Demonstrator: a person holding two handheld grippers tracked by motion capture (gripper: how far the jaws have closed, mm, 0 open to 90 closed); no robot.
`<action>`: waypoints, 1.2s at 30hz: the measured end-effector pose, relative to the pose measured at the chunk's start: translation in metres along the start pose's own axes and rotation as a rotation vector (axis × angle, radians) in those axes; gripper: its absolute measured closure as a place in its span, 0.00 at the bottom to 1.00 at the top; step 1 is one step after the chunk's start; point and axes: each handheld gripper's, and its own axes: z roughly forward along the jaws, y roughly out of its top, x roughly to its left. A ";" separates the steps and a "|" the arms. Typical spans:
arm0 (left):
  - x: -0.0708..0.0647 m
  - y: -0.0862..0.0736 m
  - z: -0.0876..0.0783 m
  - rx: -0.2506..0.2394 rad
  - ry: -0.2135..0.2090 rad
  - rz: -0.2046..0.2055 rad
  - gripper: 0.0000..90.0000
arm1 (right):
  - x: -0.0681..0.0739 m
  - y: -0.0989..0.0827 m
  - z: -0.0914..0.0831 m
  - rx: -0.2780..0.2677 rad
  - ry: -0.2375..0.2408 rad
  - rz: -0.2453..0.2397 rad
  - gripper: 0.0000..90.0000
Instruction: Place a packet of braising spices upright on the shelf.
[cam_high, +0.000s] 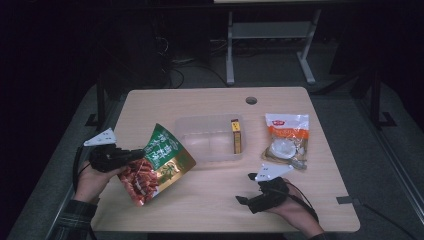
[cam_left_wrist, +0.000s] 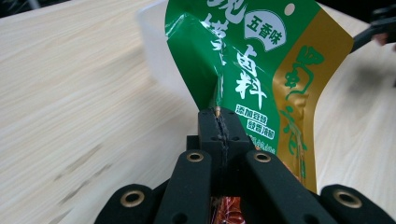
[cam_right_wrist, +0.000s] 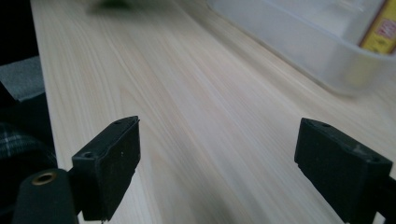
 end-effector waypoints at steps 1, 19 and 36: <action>-0.004 0.002 0.003 -0.004 -0.006 0.004 1.00 | 0.002 0.003 0.002 -0.004 0.011 0.007 0.15; -0.058 0.031 0.070 -0.042 -0.120 0.062 1.00 | 0.004 0.046 0.025 -0.132 0.054 0.031 0.25; -0.070 0.035 0.084 -0.064 -0.141 0.074 1.00 | -0.008 0.044 0.030 -0.174 0.127 0.104 0.85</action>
